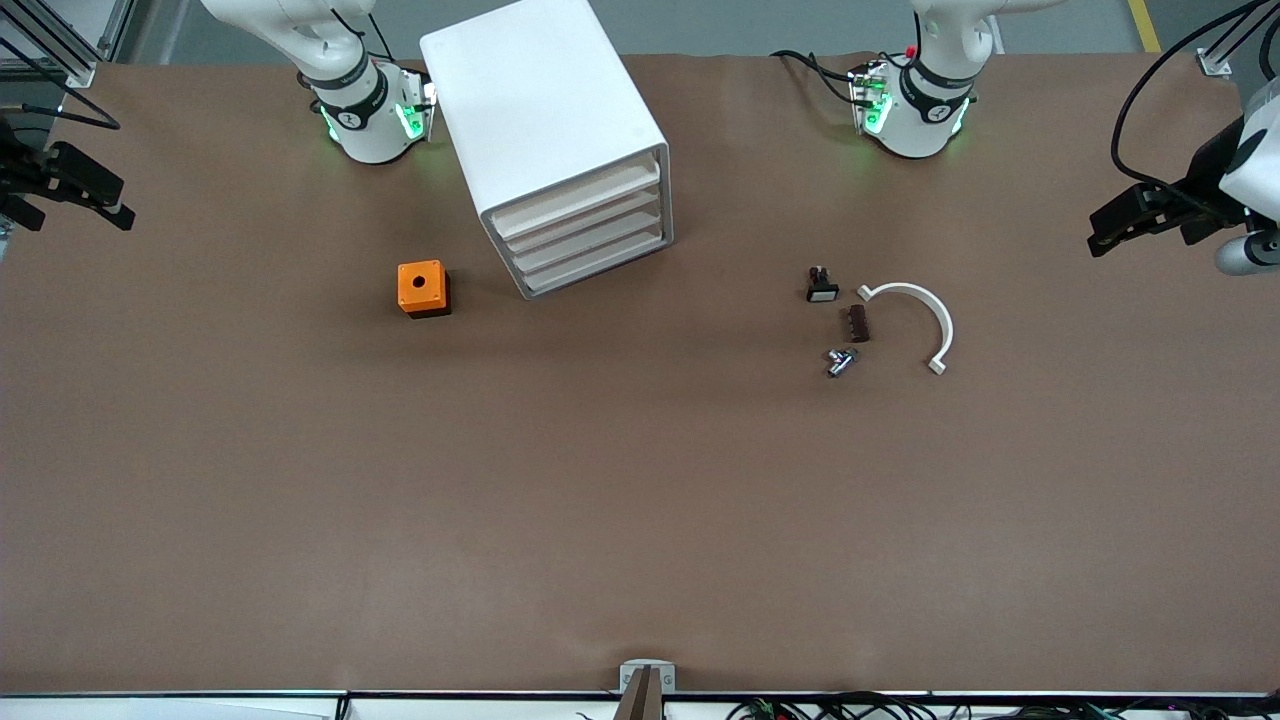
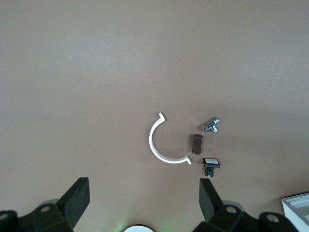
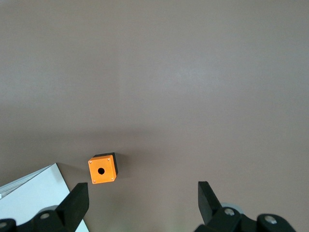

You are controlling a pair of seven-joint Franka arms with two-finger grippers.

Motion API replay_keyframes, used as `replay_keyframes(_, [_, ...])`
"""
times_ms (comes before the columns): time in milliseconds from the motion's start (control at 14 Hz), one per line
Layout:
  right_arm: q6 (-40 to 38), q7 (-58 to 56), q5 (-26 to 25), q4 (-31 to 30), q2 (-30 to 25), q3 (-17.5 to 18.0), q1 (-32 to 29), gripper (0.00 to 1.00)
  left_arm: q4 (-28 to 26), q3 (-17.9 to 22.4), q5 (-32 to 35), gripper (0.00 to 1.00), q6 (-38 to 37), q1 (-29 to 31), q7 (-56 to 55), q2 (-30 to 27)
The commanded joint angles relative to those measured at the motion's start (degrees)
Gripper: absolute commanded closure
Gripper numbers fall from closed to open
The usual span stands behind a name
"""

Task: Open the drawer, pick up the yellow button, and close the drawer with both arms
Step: 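Reach the left gripper to the white cabinet's top drawer front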

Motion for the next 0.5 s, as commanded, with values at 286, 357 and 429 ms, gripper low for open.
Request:
replay_keyframes(286, [-0.1,-0.4,0.2,-0.8,-1.3,0.0,-0.2,0.00,-0.1,-0.2,1.1,0.00,-0.8,0.3,0.0,-0.5])
replay_keyframes(357, [-0.1,-0.4,0.3,-0.8,-1.3,0.0,-0.3,0.00,-0.1,-0.2,1.2,0.00,-0.8,0.1,0.1,-0.4])
replay_keyframes(429, [-0.1,-0.5,0.3,-0.7,-1.2,0.0,-0.3,0.00,-0.1,-0.3,1.3,0.00,-0.7,0.1,0.2,-0.3])
